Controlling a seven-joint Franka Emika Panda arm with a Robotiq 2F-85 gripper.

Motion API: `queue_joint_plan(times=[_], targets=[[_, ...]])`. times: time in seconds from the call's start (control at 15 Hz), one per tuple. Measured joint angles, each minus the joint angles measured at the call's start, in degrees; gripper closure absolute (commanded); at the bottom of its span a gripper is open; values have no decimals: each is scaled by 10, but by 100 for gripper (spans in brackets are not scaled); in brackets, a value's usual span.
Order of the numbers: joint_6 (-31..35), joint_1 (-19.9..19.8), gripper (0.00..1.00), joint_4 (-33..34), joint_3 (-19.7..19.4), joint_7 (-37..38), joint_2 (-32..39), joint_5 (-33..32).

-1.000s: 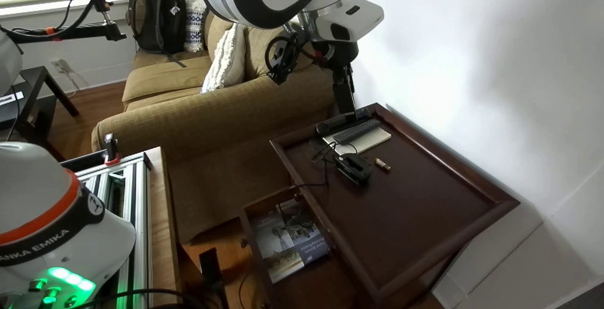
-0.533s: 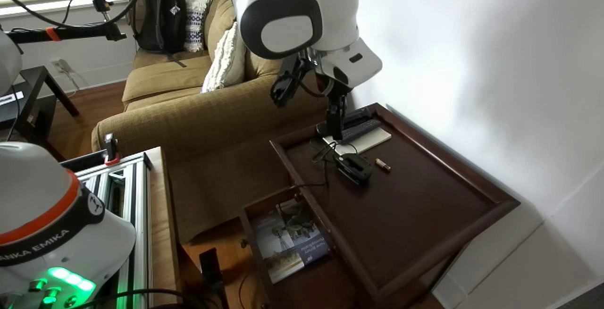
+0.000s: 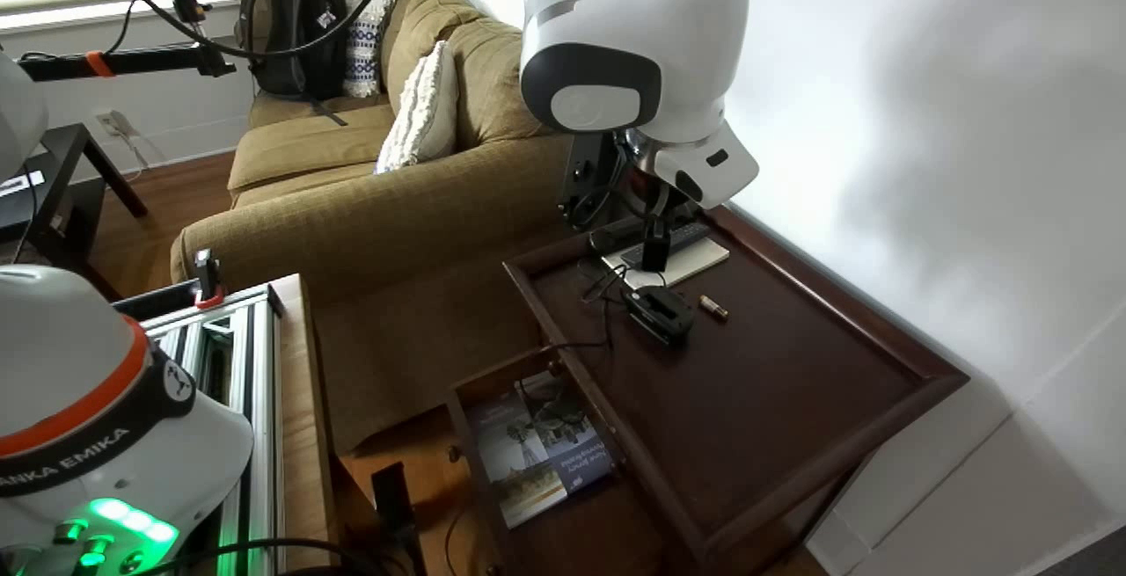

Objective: Place the battery on top of the black object

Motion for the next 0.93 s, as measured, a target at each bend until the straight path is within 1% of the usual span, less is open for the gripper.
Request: queue_joint_plan(times=[0.27, 0.33, 0.53, 0.67, 0.93], targets=[[0, 11, 0, 0, -6, 0, -2, 1], [2, 20, 0, 2, -18, 2, -2, 1], [10, 56, 0, 22, -83, 41, 12, -14], [10, 72, 0, 45, -120, 69, 35, -29], [-10, 104, 0, 103, -162, 121, 96, -64]])
